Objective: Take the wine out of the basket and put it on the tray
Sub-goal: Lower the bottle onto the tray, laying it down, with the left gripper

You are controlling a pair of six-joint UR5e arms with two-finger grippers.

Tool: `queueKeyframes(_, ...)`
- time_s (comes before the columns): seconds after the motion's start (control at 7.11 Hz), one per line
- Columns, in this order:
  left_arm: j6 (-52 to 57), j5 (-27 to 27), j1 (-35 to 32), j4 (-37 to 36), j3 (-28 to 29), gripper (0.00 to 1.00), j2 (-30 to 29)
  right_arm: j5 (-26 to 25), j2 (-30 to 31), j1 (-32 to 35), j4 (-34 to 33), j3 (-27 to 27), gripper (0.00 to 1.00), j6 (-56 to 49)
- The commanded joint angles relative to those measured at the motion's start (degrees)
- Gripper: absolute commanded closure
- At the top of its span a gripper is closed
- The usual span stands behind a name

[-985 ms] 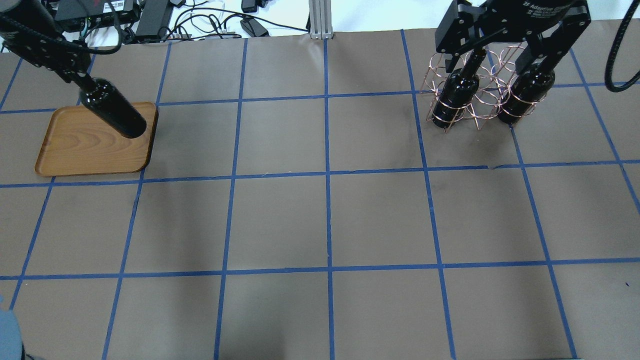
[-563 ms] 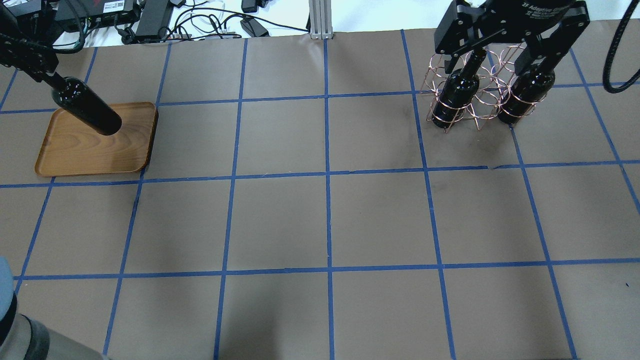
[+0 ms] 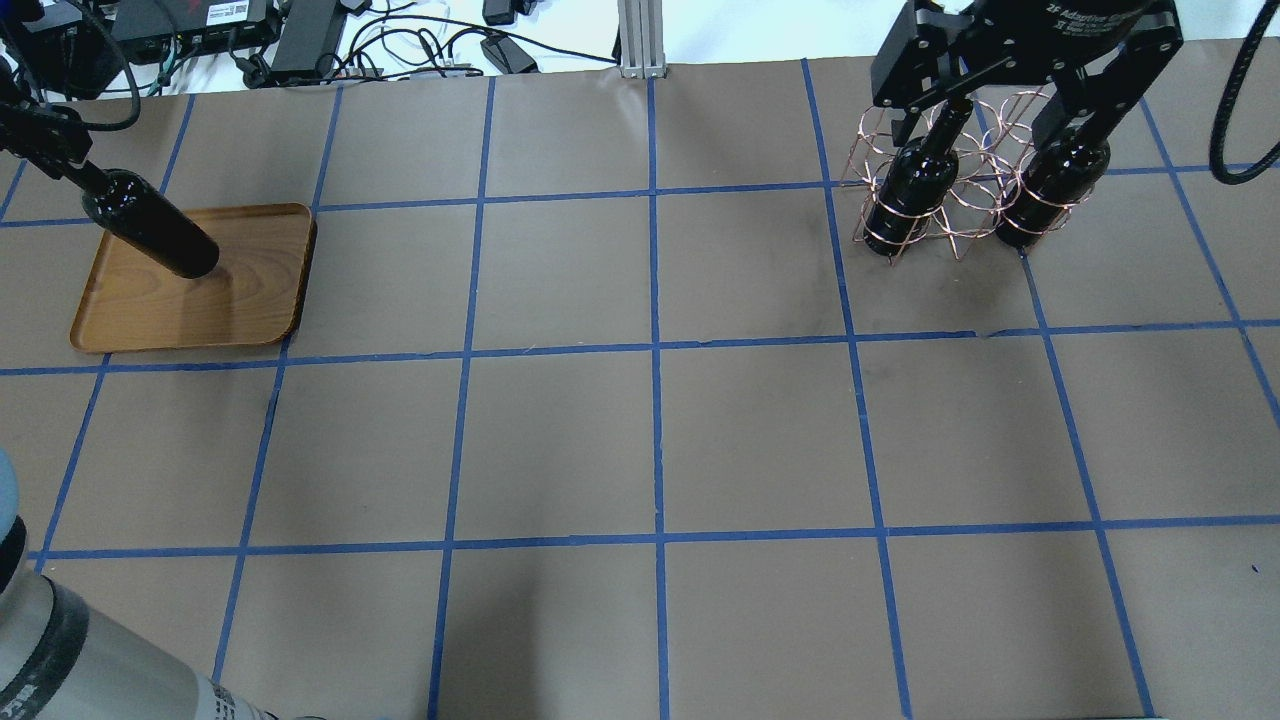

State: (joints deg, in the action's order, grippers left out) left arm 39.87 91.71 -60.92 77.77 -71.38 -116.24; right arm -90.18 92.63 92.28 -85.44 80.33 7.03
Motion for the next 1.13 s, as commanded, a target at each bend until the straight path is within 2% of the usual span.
queueKeyframes(0.0, 0.65, 0.14, 0.1, -0.34, -0.07, 1.0, -0.48, 0.18, 0.0, 0.0, 0.01, 0.09, 0.0, 0.0)
queueKeyframes(0.14, 0.65, 0.05, 0.18, -0.34, 0.01, 0.96, -0.66, 0.27, 0.0, 0.0, 0.01, 0.09, 0.0, 0.0)
queueKeyframes(0.28, 0.65, -0.39, 0.1, -0.34, -0.16, 0.51, -0.75, 0.27, 0.0, 0.0, 0.01, 0.09, 0.0, 0.0)
queueKeyframes(0.42, 0.56, -0.82, 0.1, -0.08, -0.16, 0.12, -0.57, 0.27, 0.0, 0.0, 0.01, 0.09, 0.0, 0.0)
queueKeyframes(0.56, 0.48, 0.04, 0.1, 0.27, -0.42, 0.0, 0.47, 0.27, 0.0, 0.0, 0.1, 0.09, 0.0, 0.0)
queueKeyframes(0.84, -0.57, 0.31, -0.17, 6.13, -0.69, 0.0, 5.12, 0.27, 0.0, 0.0, 0.1, 0.09, 0.0, 0.09)
queueKeyframes(0.99, -6.41, -0.73, -1.73, 8.51, -1.04, 0.0, 8.54, 0.27, 0.0, 0.0, 0.1, 0.09, 0.0, 0.09)
